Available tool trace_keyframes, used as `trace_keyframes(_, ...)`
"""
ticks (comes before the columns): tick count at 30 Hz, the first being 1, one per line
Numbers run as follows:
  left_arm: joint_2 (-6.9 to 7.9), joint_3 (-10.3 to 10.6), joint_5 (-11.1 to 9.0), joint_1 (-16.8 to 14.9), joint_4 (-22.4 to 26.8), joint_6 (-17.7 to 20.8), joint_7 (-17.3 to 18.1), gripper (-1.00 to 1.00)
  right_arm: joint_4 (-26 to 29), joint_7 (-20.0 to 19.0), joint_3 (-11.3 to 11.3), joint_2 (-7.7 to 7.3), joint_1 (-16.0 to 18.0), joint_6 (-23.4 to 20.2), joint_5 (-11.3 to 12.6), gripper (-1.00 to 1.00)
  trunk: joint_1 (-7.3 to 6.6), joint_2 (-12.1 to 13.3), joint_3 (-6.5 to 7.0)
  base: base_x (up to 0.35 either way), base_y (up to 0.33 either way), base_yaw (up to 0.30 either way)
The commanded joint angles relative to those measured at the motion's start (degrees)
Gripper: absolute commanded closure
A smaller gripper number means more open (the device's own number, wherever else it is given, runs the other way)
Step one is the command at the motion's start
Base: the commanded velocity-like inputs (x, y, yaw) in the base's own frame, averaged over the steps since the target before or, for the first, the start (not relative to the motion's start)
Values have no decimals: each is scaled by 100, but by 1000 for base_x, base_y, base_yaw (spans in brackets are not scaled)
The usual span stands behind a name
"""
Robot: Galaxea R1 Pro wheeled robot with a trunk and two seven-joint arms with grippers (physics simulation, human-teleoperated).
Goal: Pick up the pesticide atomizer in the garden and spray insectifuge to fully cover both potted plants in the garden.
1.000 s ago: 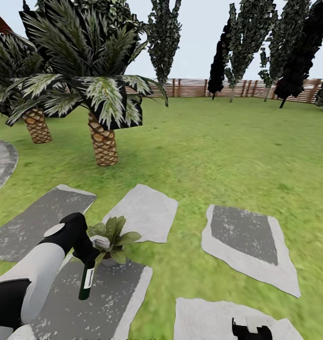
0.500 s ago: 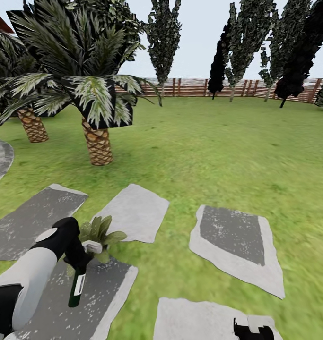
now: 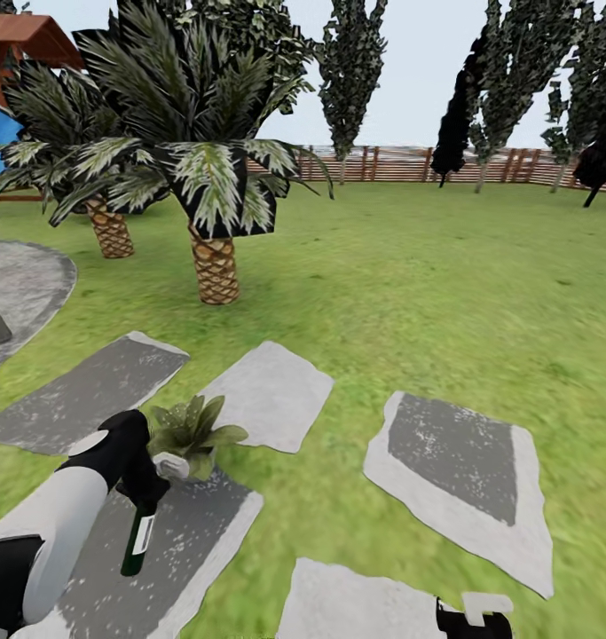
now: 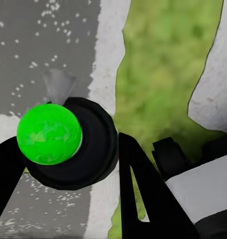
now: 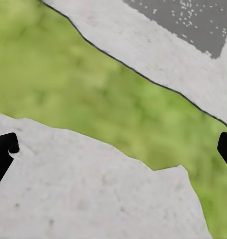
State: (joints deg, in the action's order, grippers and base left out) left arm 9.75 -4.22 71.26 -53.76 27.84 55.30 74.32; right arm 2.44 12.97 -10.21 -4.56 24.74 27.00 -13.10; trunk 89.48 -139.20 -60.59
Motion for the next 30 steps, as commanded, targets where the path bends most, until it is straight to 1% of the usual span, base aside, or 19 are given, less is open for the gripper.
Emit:
trace_keyframes(1, -11, -39, 39, -3, -25, 59, -39, 100, -7, 21, -41, 0, 4, 16, -61, -100, -1, -2, -7, 0, -12, 274)
trace_keyframes(3, -15, -43, 22, 4, -57, 69, -112, 100, -7, 21, -38, 4, 2, 16, -61, -100, -1, -2, -12, 0, -5, 274)
trace_keyframes(7, -16, -46, 12, 9, -70, 75, -138, 100, -7, 21, -41, 6, 3, 16, -61, -100, -1, -2, -21, 0, -1, 274)
trace_keyframes(8, -27, -45, 7, 60, -70, 71, -142, 100, -7, 21, -39, 6, 4, 16, -61, -100, -1, -2, -23, 10, 0, 274)
trace_keyframes(11, -93, -49, 3, 227, -43, 70, -157, 100, -7, 21, -40, 6, 3, 16, -61, -100, -1, -2, -29, 151, -96, 274)
trace_keyframes(13, -132, -53, 2, 262, -23, 69, -167, 100, -9, 21, -37, 6, 2, 16, -61, -100, -1, -2, -33, 220, -150, 185)
trace_keyframes(16, -287, -67, 2, 288, -1, 70, -172, 100, -7, 18, -39, 0, 2, 16, -61, -100, -1, -2, -34, 229, -191, 34)
trace_keyframes(22, -306, -65, 2, 295, 5, 68, -178, 100, -15, 21, -34, 6, 3, 16, -61, -100, -1, -2, -34, 207, -224, 24)
trace_keyframes(27, -283, -65, 5, 296, 5, 69, -322, 100, -15, 21, -34, 8, 3, 16, -61, -100, -1, -2, -45, 223, -193, 219)
trace_keyframes(30, -297, -62, 2, 296, -35, 71, -362, 100, -15, 21, -34, 8, 4, 16, -61, -100, -1, -2, -54, 283, -115, 256)
